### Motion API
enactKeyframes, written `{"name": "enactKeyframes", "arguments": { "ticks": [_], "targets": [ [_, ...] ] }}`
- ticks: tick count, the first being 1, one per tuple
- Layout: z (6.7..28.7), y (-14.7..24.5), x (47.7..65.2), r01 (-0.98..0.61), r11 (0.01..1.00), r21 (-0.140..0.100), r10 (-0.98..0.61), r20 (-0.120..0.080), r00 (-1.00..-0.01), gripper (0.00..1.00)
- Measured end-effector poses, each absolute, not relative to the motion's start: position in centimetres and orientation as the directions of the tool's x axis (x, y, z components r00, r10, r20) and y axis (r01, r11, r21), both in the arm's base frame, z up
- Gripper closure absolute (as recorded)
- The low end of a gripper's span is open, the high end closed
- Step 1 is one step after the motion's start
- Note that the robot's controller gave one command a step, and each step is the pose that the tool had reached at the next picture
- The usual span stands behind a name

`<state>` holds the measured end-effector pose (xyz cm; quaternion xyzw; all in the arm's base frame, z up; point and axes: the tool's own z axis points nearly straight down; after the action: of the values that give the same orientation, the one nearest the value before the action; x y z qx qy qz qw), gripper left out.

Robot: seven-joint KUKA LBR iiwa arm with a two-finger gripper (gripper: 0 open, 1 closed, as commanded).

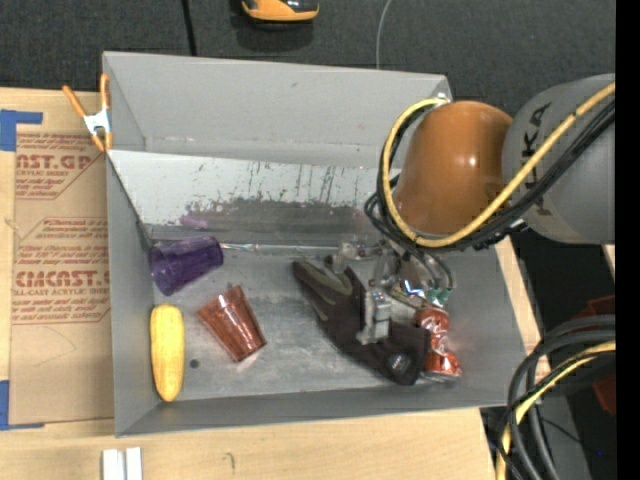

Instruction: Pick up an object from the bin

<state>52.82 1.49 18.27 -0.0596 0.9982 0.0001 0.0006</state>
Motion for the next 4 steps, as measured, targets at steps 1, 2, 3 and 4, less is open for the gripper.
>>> {"name": "enactKeyframes", "arguments": {
  "ticks": [1, 2, 3, 4],
  "targets": [
    [15.2, 0.7, 53.3, -0.218, 0.976, 0.0, -0.218, -0.003, -0.976, 0.0],
    [12.6, -0.3, 54.3, -0.216, 0.976, 0.001, -0.216, -0.001, -0.976, 0.0],
    [10.9, -0.1, 55.1, -0.289, 0.957, 0.001, -0.289, -0.002, -0.957, 1.0],
    [10.9, -0.1, 55.1, -0.29, 0.957, 0.001, -0.29, -0.002, -0.957, 1.0]
  ]
}}
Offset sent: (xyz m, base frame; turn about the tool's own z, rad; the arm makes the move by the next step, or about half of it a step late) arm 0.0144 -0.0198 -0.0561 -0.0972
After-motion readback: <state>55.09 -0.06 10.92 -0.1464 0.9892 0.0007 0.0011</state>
